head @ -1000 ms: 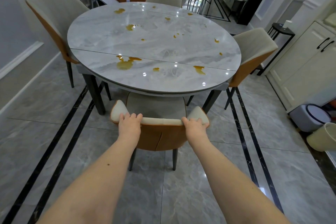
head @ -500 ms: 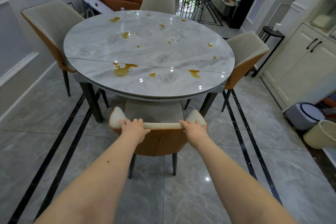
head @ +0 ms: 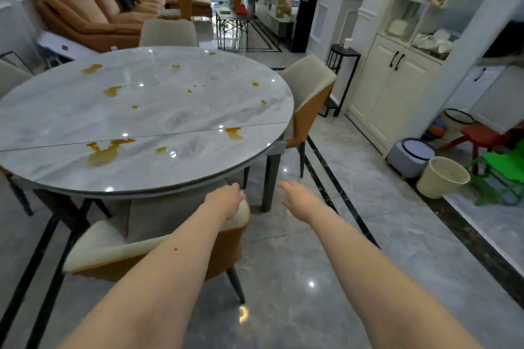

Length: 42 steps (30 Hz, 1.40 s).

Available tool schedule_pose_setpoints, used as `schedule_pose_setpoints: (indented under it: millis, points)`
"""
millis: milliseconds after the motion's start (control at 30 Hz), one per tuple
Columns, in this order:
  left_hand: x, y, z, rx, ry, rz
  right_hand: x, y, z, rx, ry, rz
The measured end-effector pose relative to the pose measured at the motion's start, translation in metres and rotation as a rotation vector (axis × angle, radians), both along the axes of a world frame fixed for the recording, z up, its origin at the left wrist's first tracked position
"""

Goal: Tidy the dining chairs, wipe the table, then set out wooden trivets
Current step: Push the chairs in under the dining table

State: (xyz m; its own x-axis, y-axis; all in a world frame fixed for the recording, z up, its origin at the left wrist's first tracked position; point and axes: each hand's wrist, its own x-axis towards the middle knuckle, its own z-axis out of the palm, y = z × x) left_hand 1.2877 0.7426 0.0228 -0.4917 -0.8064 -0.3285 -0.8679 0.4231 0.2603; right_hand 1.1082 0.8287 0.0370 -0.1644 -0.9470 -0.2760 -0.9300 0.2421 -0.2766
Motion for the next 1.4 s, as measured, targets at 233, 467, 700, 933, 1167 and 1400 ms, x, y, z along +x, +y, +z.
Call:
schedule_pose_setpoints:
  millis: [233, 467, 700, 933, 1167, 1400]
  points:
    - [-0.181, -0.034, 0.014, -0.046, 0.006, -0.083, -0.173, -0.017, 0.022, -0.046, 0.084, -0.108]
    - [-0.325, -0.062, 0.035, -0.048, 0.03, -0.087, -0.303, -0.047, 0.043, -0.047, 0.13, -0.117]
    - [-0.436, -0.136, 0.019, -0.043, 0.111, -0.071, -0.414, -0.121, 0.035, -0.029, 0.117, -0.082]
    - [-0.541, -0.256, 0.01, -0.024, 0.143, 0.055, -0.519, -0.249, 0.04, -0.066, 0.15, 0.013]
    - [-0.644, -0.362, 0.019, -0.063, 0.123, 0.106, -0.625, -0.368, 0.052, -0.085, 0.12, 0.06]
    - [-0.73, -0.455, 0.001, -0.082, 0.198, 0.285, -0.726, -0.486, 0.032, -0.062, 0.105, 0.19]
